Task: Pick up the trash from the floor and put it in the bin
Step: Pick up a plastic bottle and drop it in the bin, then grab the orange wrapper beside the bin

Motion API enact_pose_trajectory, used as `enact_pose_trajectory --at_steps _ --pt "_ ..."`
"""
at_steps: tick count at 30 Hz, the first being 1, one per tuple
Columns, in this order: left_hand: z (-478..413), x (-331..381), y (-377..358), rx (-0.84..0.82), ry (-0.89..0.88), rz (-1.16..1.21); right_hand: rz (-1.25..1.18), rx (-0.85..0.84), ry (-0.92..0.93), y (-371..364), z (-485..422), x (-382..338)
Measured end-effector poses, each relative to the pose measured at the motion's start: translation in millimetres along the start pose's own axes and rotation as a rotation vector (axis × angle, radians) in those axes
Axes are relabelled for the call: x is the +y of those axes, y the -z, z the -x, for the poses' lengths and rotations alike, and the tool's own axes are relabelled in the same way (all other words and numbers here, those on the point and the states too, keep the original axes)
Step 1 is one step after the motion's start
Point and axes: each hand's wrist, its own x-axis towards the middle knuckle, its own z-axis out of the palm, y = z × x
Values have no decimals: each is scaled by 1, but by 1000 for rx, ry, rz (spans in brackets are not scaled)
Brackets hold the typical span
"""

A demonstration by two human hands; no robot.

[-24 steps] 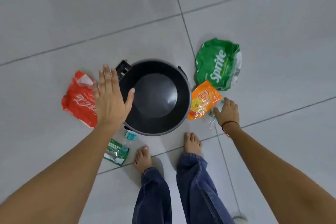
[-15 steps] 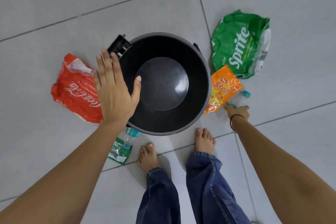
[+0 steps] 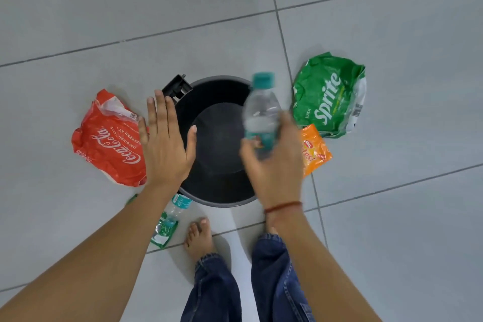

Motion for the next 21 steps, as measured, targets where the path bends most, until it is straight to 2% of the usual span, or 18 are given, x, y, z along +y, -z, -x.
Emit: enact_pose_trajectory --at_steps 2,3,4,5,7,8,9,10,11,13,14,16,21 --pt "1 -1 2 -1 4 9 232 -402 -105 -20 1 -2" --pt "1 -1 2 -4 4 14 313 -544 -133 -24 -2 0" --pt "1 -1 1 -5 2 17 318 -601 -117 -21 -8 3" --pt "2 -1 1 -2 -2 18 244 -551 -66 -13 -18 5" --pt "1 -2 0 4 -1 16 90 -116 110 6 -38 23" --pt "1 -2 0 5 4 11 94 96 117 17 -46 40" --pt "1 -2 0 4 7 4 120 237 33 27 -52 67" --pt "2 -2 0 2 10 -1 136 269 -171 33 -56 96" --pt "2 -2 1 4 14 -5 121 190 -470 36 -58 127" --pt "2 -1 0 14 18 -5 36 -82 -1108 30 -48 182" --pt "2 -1 0 24 17 -1 19 -161 -1281 24 -41 200" --pt "1 1 -2 44 10 0 -3 -154 -1404 4 -31 224" --pt "3 -1 -4 76 12 -12 46 16 -1398 -49 -33 228"
